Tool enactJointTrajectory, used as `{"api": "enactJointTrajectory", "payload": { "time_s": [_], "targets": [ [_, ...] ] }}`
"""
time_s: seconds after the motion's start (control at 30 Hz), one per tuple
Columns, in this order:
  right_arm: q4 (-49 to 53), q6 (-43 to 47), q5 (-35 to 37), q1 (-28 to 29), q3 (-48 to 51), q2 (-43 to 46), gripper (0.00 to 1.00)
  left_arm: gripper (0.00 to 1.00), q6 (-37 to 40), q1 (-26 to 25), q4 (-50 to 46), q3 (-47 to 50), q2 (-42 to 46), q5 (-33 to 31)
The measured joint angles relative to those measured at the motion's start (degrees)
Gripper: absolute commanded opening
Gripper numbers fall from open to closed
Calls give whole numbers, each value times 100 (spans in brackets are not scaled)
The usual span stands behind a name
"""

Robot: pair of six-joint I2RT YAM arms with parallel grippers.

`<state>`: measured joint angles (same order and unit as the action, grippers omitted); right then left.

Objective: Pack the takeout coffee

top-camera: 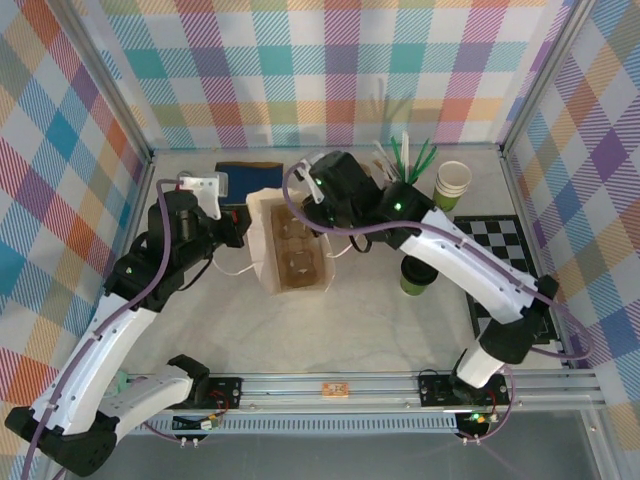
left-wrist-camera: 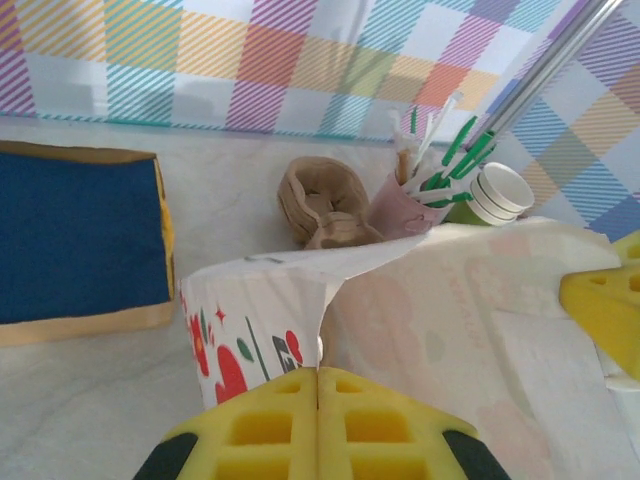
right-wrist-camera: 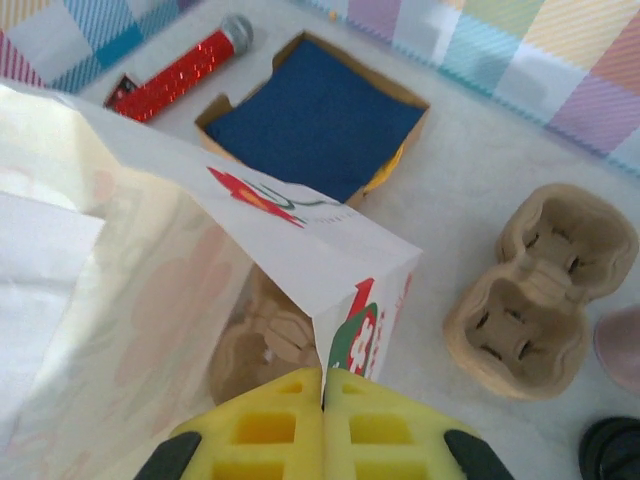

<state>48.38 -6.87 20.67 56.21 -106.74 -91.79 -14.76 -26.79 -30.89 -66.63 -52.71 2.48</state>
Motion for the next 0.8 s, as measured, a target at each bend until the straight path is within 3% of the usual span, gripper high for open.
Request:
{"api": "enactJointTrajectory", "payload": {
  "time_s": [0.33,0.8],
  "targets": [
    [-1633,-13,485,125,1657,994,0,0,22,-350,431,459,575,219],
    [-1985,-190,542,236,2417,1294,0,0,111,-732,402,844,715,66]
  ]
}}
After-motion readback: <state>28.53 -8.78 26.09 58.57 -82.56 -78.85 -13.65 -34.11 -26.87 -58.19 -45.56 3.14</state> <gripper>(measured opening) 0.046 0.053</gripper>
